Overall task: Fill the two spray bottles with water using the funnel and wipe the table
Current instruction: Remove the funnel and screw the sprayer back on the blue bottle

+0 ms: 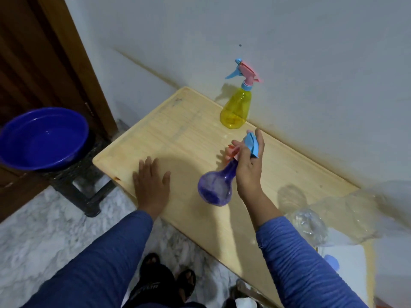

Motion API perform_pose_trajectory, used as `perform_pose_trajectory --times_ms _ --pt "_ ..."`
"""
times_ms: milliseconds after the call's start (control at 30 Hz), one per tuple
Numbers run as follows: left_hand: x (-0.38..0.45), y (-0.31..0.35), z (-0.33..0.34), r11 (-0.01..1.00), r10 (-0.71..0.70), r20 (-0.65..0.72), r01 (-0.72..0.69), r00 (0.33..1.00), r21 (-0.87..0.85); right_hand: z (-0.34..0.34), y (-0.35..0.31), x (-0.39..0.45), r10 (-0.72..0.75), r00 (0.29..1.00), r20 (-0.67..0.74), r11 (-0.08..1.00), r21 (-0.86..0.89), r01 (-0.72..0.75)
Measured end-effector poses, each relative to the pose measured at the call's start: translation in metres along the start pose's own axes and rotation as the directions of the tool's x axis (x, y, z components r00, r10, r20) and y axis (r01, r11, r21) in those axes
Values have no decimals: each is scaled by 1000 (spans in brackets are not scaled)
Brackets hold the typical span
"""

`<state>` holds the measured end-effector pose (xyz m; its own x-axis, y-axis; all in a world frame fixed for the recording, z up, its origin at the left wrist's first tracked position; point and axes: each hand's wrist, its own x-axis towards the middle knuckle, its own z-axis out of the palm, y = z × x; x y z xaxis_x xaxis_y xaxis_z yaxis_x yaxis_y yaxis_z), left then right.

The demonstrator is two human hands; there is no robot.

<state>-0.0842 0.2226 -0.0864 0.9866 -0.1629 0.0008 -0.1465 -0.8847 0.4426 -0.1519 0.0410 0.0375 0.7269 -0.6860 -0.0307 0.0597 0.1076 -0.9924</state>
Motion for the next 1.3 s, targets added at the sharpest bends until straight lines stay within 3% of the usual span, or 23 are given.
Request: perform_pose_trajectory --times_ms 100,200,300,433,833,933,1100,1300 --pt "-2 -2 4 999 10 -20 -9 1000 37 7 8 6 187 976 113 976 95 -198" --pt "-1 1 4 999 -7 -21 8 1000 53 10 15 10 361 902 237 933 -88 -350" --pt "0 1 4 998 -13 -20 14 1000 61 12 24 13 477 848 232 879 -141 -456" --pt "0 2 3 998 -11 -17 12 1000 65 14 31 17 519 832 198 854 -167 -493" --pt "1 1 2 997 -2 -48 5 999 75 23 33 21 422 891 169 891 -261 -372" --pt "1 1 3 997 -2 -46 5 999 73 20 29 18 393 890 233 910 -241 -339" --pt "0 0 3 997 3 -36 0 999 73 18 17 14 225 923 312 966 -198 -169" --pt "0 0 3 997 10 -12 -9 1000 79 11 -2 -2 77 907 414 989 -149 -16"
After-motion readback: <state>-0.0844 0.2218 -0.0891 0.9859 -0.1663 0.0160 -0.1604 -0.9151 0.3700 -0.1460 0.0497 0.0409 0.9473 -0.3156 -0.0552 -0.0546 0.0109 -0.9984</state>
